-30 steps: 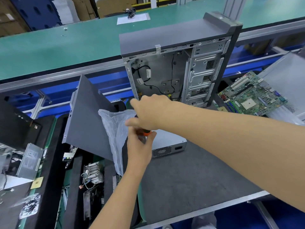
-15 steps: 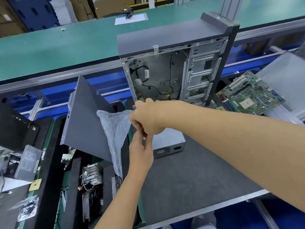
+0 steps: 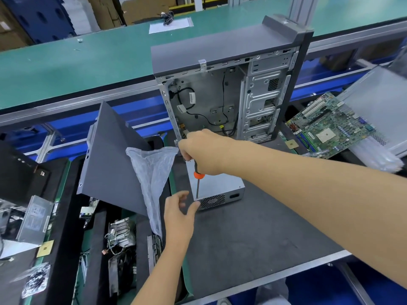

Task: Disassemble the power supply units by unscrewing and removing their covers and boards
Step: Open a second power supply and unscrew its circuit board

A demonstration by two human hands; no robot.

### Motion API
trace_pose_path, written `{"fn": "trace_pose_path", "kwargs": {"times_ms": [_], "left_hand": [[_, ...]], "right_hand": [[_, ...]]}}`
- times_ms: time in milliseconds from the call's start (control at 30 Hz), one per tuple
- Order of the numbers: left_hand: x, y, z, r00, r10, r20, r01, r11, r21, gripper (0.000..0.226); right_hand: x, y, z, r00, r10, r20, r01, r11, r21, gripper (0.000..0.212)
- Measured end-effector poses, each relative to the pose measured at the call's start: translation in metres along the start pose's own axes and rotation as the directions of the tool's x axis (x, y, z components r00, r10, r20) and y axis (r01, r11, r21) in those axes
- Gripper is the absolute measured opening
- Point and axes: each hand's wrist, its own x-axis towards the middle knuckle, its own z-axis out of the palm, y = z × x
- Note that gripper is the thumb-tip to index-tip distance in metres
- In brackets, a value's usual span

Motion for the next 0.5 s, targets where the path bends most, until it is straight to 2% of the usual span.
{"fn": "trace_pose_path", "kwargs": {"times_ms": [100, 167, 200, 267, 333, 400, 500], "left_hand": [[-0.004, -0.013, 0.003, 1.000, -0.010, 0.017, 0.009, 0.999, 0.032, 0.030], [-0.005, -0.014, 0.006, 1.000, -0.007, 0.019, 0.007, 1.000, 0.014, 0.027], [-0.005, -0.013, 0.008, 1.000, -0.008, 0.013, 0.008, 1.000, -0.002, 0.026], [-0.004, -0.011, 0.011, 1.000, -0.009, -0.012, 0.009, 0.999, -0.035, 0.026], [-0.003, -0.009, 0.014, 1.000, 0.003, -0.029, -0.004, 0.999, -0.040, 0.024], [0.000, -0.011, 0.016, 0.999, 0.036, -0.039, -0.036, 0.999, -0.009, 0.017], [0.005, -0.014, 0.017, 0.996, 0.073, -0.047, -0.071, 0.997, 0.038, 0.012]], "right_hand": [[-0.003, 0.008, 0.003, 0.999, -0.034, -0.026, 0.039, 0.974, 0.225, 0.043], [-0.005, 0.006, 0.006, 0.995, -0.046, -0.085, 0.067, 0.960, 0.273, 0.050], [-0.005, 0.004, 0.009, 0.992, -0.045, -0.117, 0.069, 0.977, 0.203, 0.053], [-0.003, -0.003, 0.017, 0.982, -0.024, -0.188, 0.015, 0.999, -0.047, 0.063], [-0.002, -0.009, 0.017, 0.962, 0.026, -0.272, -0.074, 0.983, -0.167, 0.068], [-0.001, -0.010, 0.015, 0.957, 0.041, -0.287, -0.101, 0.975, -0.198, 0.056], [0.001, -0.005, 0.016, 0.958, -0.024, -0.285, -0.036, 0.978, -0.206, 0.029]]}}
